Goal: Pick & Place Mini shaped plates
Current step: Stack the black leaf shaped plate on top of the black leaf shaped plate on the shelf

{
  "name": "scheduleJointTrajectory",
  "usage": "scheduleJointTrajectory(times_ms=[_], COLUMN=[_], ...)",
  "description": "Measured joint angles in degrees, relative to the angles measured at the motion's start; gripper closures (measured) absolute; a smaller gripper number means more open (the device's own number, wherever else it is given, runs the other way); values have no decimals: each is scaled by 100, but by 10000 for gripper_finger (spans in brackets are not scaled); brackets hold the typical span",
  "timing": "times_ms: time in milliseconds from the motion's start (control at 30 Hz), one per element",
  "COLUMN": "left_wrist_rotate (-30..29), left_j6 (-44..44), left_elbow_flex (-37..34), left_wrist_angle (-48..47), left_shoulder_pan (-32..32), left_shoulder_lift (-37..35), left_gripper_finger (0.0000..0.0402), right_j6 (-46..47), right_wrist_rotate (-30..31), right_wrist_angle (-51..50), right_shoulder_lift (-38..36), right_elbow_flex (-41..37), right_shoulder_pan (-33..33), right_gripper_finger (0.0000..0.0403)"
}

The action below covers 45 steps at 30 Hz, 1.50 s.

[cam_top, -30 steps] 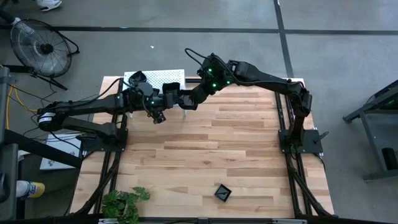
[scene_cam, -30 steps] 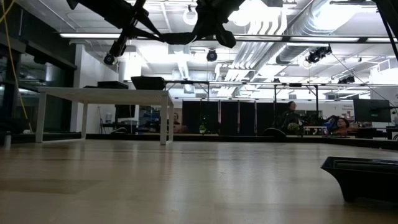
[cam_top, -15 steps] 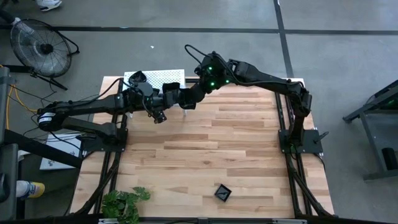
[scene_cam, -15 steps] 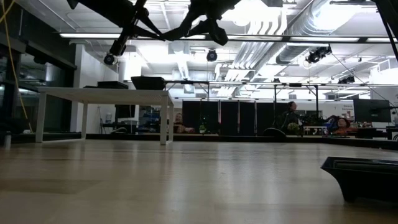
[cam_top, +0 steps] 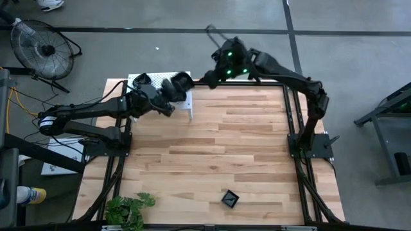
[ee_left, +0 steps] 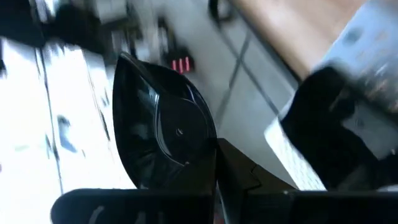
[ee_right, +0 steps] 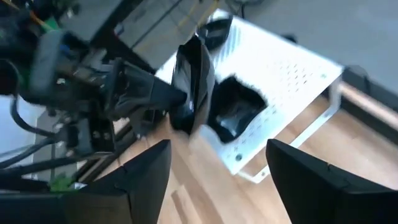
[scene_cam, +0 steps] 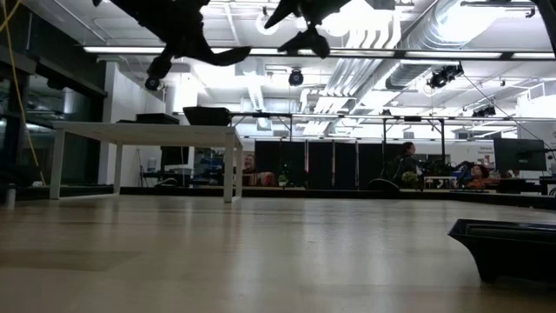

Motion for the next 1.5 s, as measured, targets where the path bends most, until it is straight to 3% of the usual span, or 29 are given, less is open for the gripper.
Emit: scheduleJointTrajectory(times_ms=[267, 400, 500, 633, 767, 967, 1267, 1500], left_wrist_rotate=[-2687, -3392, -3576, -3116, -2005, 41, 216, 312], left_j6=[-2788, -4233, -5460, -7431, -9026, -9728, -10091, -9598], left_elbow_flex=[187, 735, 1249, 1918, 2352, 2441, 2441, 2441], left_wrist_angle=[-184, -1071, -2041, -3606, -5015, -5557, -5788, -5792], left_shoulder_pan=[4, 4, 71, 466, 1248, 2351, 2892, 2892], left_shoulder_lift=[1, 11, 24, 67, 261, 615, 1178, 1672], left_gripper_finger=[401, 401, 401, 401, 401, 401, 401, 401], right_j6=[-283, -448, -571, -754, -956, -1138, -1320, -1458], right_wrist_rotate=[21, 23, 19, -6, -12, -24, -23, -24], right_wrist_angle=[-3, -56, -55, -131, -246, -312, -380, -465], right_shoulder_lift=[-555, -721, -780, -801, -803, -803, -803, -803], right_elbow_flex=[2, 2, 4, 4, 4, 4, 4, 4], right_shoulder_pan=[-516, -696, -768, -829, -830, -828, -828, -828], right_gripper_finger=[144, 144, 143, 143, 143, 143, 143, 143])
